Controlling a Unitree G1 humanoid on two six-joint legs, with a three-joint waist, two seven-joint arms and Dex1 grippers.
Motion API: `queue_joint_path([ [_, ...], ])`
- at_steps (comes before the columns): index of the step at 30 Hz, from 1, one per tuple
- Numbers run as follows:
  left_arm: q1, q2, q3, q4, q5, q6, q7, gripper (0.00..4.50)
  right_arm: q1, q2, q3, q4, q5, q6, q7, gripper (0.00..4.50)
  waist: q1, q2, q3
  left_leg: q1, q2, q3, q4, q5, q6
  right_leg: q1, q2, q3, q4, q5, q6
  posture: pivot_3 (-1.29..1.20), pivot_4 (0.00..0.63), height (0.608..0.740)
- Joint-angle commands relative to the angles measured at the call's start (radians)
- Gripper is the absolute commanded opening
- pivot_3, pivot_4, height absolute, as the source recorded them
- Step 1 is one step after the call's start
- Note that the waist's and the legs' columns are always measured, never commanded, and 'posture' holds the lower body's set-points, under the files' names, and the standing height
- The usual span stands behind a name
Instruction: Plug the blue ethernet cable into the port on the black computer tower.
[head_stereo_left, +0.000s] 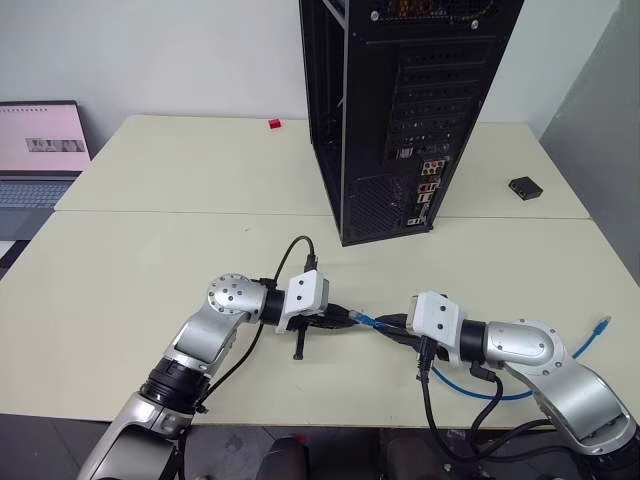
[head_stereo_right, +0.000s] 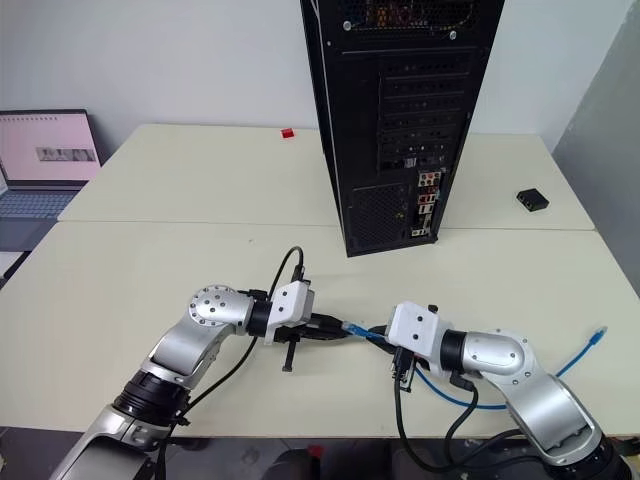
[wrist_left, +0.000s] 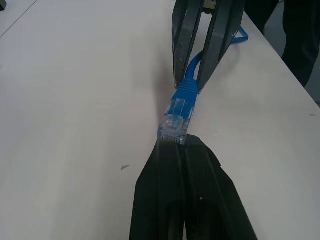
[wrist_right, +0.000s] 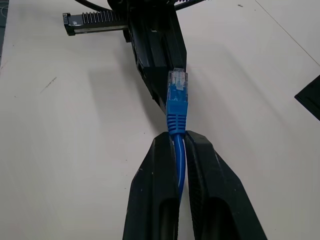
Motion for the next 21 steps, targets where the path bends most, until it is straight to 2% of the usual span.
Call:
queue_joint_path([
  [1,-0.010,0.001,0.013,-0.023,0.000,-0.036,0.005,0.04,-0.005,-0.001,0.005,-0.025,-0.003,-0.029,0.010,0.00,0.000,0.000,0.000,0.000,0.000,0.000,0.000,0.000,0.000,0.000,0.000,0.000,0.000,0.000,0.000,0.00,0.150,0.740],
  [3,-0.008,0.003,0.015,-0.010,0.022,-0.068,0.022,0.04,-0.007,-0.001,0.004,-0.022,-0.005,-0.032,0.008,0.00,0.000,0.000,0.000,0.000,0.000,0.000,0.000,0.000,0.000,0.000,0.000,0.000,0.000,0.000,0.000,0.00,0.150,0.740],
  [6,0.000,0.023,0.014,0.009,0.029,-0.109,-0.007,0.54,-0.009,0.001,0.002,-0.018,-0.007,-0.035,0.006,0.00,0.000,0.000,0.000,0.000,0.000,0.000,0.000,0.000,0.000,0.000,0.000,0.000,0.000,0.000,0.000,0.00,0.150,0.740],
  [9,0.008,0.036,0.010,0.041,0.046,-0.174,-0.016,1.31,-0.009,-0.001,-0.001,-0.014,-0.008,-0.039,0.004,0.00,0.000,0.000,0.000,0.000,0.000,0.000,0.000,0.000,0.000,0.000,0.000,0.000,0.000,0.000,0.000,0.00,0.150,0.740],
  [10,0.009,0.038,0.009,0.044,0.044,-0.180,-0.019,1.37,-0.009,-0.002,-0.002,-0.013,-0.009,-0.040,0.004,0.00,0.000,0.000,0.000,0.000,0.000,0.000,0.000,0.000,0.000,0.000,0.000,0.000,0.000,0.000,0.000,0.00,0.150,0.740],
  [16,0.001,0.007,0.019,0.044,0.027,-0.196,0.003,2.69,-0.011,-0.005,0.000,-0.011,-0.011,-0.040,0.008,0.00,0.000,0.000,0.000,0.000,0.000,0.000,0.000,0.000,0.000,0.000,0.000,0.000,0.000,0.000,0.000,0.00,0.150,0.740],
  [21,-0.012,-0.014,0.024,0.024,0.005,-0.151,0.014,2.69,-0.013,-0.007,0.008,-0.003,-0.017,-0.041,0.014,0.00,0.000,0.000,0.000,0.000,0.000,0.000,0.000,0.000,0.000,0.000,0.000,0.000,0.000,0.000,0.000,0.00,0.150,0.740],
])
